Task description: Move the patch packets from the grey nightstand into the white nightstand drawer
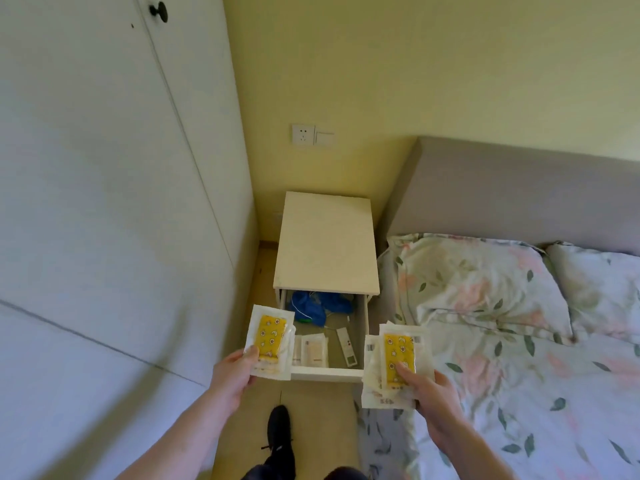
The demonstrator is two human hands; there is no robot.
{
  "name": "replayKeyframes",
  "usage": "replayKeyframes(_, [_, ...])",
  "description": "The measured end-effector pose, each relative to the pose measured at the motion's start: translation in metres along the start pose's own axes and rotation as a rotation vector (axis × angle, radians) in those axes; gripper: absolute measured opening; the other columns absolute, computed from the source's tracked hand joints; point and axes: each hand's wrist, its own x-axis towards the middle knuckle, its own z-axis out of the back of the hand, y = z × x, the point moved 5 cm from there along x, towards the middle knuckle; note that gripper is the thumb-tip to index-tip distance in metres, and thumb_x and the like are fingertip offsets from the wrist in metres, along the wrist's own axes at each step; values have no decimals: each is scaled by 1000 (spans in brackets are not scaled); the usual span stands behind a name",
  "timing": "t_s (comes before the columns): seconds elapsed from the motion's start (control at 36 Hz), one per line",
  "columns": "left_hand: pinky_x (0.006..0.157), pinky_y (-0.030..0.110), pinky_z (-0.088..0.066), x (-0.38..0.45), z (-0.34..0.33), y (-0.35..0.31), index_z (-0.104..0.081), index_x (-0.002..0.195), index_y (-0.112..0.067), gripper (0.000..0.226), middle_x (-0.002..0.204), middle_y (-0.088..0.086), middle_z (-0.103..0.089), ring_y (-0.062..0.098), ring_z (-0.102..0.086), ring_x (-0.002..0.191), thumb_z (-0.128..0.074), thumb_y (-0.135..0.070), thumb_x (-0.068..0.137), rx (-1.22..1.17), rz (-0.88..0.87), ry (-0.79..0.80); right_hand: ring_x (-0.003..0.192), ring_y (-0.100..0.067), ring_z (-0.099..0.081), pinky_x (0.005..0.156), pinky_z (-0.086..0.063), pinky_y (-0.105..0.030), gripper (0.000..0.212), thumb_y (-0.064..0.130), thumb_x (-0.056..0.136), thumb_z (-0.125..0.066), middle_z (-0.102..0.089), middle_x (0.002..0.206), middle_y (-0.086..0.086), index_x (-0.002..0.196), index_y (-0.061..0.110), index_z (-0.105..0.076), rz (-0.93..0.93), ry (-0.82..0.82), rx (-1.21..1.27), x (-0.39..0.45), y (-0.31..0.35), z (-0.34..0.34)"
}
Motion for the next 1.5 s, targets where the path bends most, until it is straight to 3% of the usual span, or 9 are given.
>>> replayKeyframes(0.31, [62, 28, -53, 92, -34, -29, -66, 100, -16, 7, 94, 5, -73, 19, -71, 84, -67, -21, 96, 242, 66, -34, 77, -25, -78, 69, -60, -39, 24, 10, 90, -75, -80, 89, -11, 113, 5, -69, -136, -4, -66, 87, 10, -42])
replayKeyframes(0.5, [84, 43, -61, 160, -59, -4, -71, 86, -21, 6, 88, 2, -74, 24, -72, 84, -69, -22, 92, 409, 131, -73, 80, -30, -77, 57, -58, -33, 39, 7, 86, -78, -79, 94, -14, 123, 0, -67, -235, -28, -140, 157, -9, -56])
replayKeyframes(0.58, [83, 40, -60, 192, -69, 15, -73, 89, -19, 5, 91, 3, -75, 24, -71, 85, -69, -23, 89, 506, 148, -90, 84, -32, -77, 46, -53, -27, 32, 9, 87, -79, -79, 95, -13, 118, 6, -70, -261, -38, -176, 190, -18, -66])
replayKeyframes(0.67, [79, 32, -55, 215, -84, 24, -71, 95, -20, 9, 99, 4, -73, 23, -67, 90, -63, -21, 90, 632, 140, -101, 82, -26, -78, 65, -59, -35, 21, 12, 86, -80, -80, 88, -6, 106, 11, -73, -274, -18, -241, 225, -31, -76])
replayKeyframes(0.86, [54, 21, -36, 271, -129, 26, -50, 125, -17, 26, 109, 2, -60, 18, -53, 88, -49, -14, 98, 928, 82, -67, 83, -20, -75, 67, -58, -33, 17, 19, 85, -83, -78, 89, 1, 98, 19, -72, -250, 51, -350, 312, -65, -106])
replayKeyframes(0.97, [65, 28, -41, 306, -143, 43, -43, 123, -18, 32, 113, 5, -63, 21, -57, 89, -57, -11, 95, 1040, 41, -59, 85, -23, -77, 85, -62, -46, 18, 20, 84, -83, -80, 88, 1, 99, 20, -73, -270, 90, -357, 357, -95, -121])
replayKeyframes(1.08, [54, 25, -33, 338, -151, 64, -41, 113, -18, 24, 107, 6, -60, 13, -49, 74, -56, -11, 96, 1168, -17, -55, 83, -21, -76, 75, -61, -38, 16, 18, 86, -81, -78, 89, 0, 99, 21, -70, -293, 101, -353, 390, -122, -136])
replayKeyframes(1.31, [81, 36, -49, 371, -160, 100, -45, 130, -10, 40, 121, 12, -65, 31, -65, 108, -61, -16, 94, 1455, -59, 28, 90, -23, -75, 89, -60, -50, 18, 25, 83, -84, -79, 91, 3, 96, 27, -71, -333, 111, -378, 418, -161, -136])
replayKeyframes(1.5, [84, 37, -53, 387, -170, 117, -35, 139, -7, 63, 124, 12, -65, 31, -66, 112, -72, -17, 89, 1640, -60, 34, 87, -19, -74, 72, -58, -38, 15, 24, 86, -81, -78, 91, 5, 95, 29, -70, -341, 120, -367, 427, -170, -129])
